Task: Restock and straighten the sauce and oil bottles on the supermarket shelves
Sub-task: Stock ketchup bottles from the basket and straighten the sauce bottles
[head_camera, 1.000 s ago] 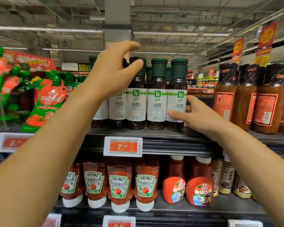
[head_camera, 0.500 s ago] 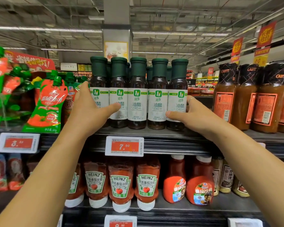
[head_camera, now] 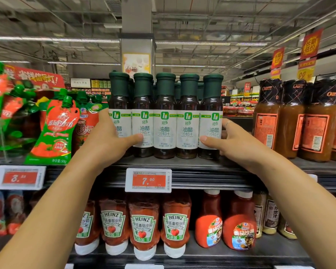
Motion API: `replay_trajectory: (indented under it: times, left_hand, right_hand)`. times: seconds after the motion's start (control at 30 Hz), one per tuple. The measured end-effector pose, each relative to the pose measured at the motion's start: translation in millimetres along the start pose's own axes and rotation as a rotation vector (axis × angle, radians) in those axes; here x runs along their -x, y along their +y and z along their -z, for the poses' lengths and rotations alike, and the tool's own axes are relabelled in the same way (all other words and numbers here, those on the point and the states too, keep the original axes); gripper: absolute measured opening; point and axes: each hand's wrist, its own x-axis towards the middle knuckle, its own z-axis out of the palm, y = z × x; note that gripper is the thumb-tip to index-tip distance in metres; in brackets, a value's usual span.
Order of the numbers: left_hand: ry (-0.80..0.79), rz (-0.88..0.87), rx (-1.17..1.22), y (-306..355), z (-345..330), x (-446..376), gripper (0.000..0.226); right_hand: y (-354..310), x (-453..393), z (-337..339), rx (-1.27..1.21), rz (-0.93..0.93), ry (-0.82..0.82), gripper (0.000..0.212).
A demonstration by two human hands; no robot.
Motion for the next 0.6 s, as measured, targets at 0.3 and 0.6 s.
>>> replay_trajectory:
  times: [0.3, 0.6]
  left_hand:
    - [-0.007, 0.024, 0.014, -10.1, 5.1, -3.7, 0.055]
    - [0.022, -0.024, -0.057, -9.9, 3.7, -2.9, 0.056]
  right_hand:
    - [1.2, -0.8, -3.3, 0.002, 0.013, -0.014, 0.042]
    - [-3.0, 1.5, -4.6, 0.064, -0.023, 0.008, 0.047]
